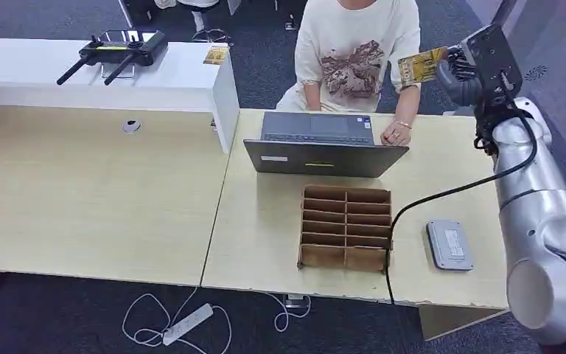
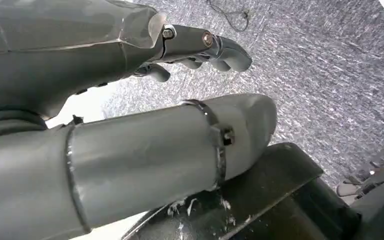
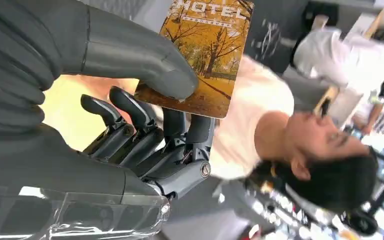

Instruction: Pass the card to the sensor for recognition and then transmit it.

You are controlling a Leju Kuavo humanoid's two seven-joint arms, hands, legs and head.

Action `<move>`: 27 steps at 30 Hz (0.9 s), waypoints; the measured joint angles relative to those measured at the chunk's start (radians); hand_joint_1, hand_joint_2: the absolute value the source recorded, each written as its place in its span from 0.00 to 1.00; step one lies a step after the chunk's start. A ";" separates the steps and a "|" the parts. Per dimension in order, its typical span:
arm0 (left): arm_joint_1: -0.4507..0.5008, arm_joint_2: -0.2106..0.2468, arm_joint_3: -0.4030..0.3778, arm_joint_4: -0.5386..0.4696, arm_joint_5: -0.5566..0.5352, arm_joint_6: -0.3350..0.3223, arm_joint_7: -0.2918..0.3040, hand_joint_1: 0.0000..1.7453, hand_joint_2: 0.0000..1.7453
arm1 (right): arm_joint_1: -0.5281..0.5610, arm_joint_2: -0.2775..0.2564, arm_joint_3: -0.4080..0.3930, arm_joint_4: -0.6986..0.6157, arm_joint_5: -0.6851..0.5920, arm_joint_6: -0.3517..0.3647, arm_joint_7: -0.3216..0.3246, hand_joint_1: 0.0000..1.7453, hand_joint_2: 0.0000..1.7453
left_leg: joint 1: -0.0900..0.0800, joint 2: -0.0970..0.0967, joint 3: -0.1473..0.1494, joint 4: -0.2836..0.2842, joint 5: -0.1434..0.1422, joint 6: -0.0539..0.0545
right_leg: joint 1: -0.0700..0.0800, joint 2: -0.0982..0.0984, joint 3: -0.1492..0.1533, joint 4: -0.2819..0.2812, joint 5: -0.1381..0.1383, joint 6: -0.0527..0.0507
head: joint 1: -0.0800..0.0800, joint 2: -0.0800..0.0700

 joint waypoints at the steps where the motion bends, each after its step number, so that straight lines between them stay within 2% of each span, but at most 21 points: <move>1: 0.000 0.000 0.000 0.000 0.000 0.000 0.000 0.00 0.00 | 0.000 0.000 0.000 0.000 0.000 0.000 0.000 1.00 1.00 | 0.000 0.000 0.000 0.000 0.000 0.000 | 0.000 0.000 0.000 0.000 0.000 0.000 | 0.000 0.000; 3: 0.000 0.000 0.000 0.000 0.001 0.000 -0.001 0.00 0.00 | 0.000 -0.005 -0.003 0.003 -0.027 0.032 0.003 1.00 1.00 | 0.000 0.000 0.000 0.000 0.000 0.000 | 0.000 0.000 0.000 0.000 0.000 0.000 | 0.000 0.000; 6: 0.001 0.003 0.000 0.000 0.005 0.004 -0.001 0.00 0.00 | 0.004 -0.055 -0.037 0.018 -0.160 0.146 0.003 1.00 1.00 | 0.000 0.000 0.000 0.000 0.000 0.000 | 0.000 0.000 0.000 0.000 0.000 0.000 | 0.000 0.000; 14: 0.002 0.006 0.000 0.000 -0.006 0.003 -0.001 0.00 0.00 | 0.033 -0.153 -0.078 0.027 -0.338 0.289 0.125 1.00 1.00 | 0.000 -0.001 -0.001 0.000 0.000 0.000 | 0.000 -0.001 0.000 -0.001 0.000 0.000 | 0.000 0.000; 21: 0.001 0.009 0.000 0.000 -0.005 0.004 0.000 0.00 0.00 | 0.049 -0.215 -0.089 0.048 -0.421 0.363 0.169 1.00 1.00 | 0.000 -0.001 -0.001 0.001 0.000 0.000 | 0.000 -0.001 -0.001 -0.001 0.000 0.000 | 0.000 0.000; 27: 0.002 0.009 0.000 0.000 0.001 0.010 0.001 0.00 0.00 | 0.091 -0.264 -0.089 0.065 -0.461 0.358 0.210 1.00 1.00 | 0.000 -0.001 -0.001 0.000 0.000 0.000 | 0.000 -0.001 -0.001 -0.001 0.000 0.000 | 0.000 0.000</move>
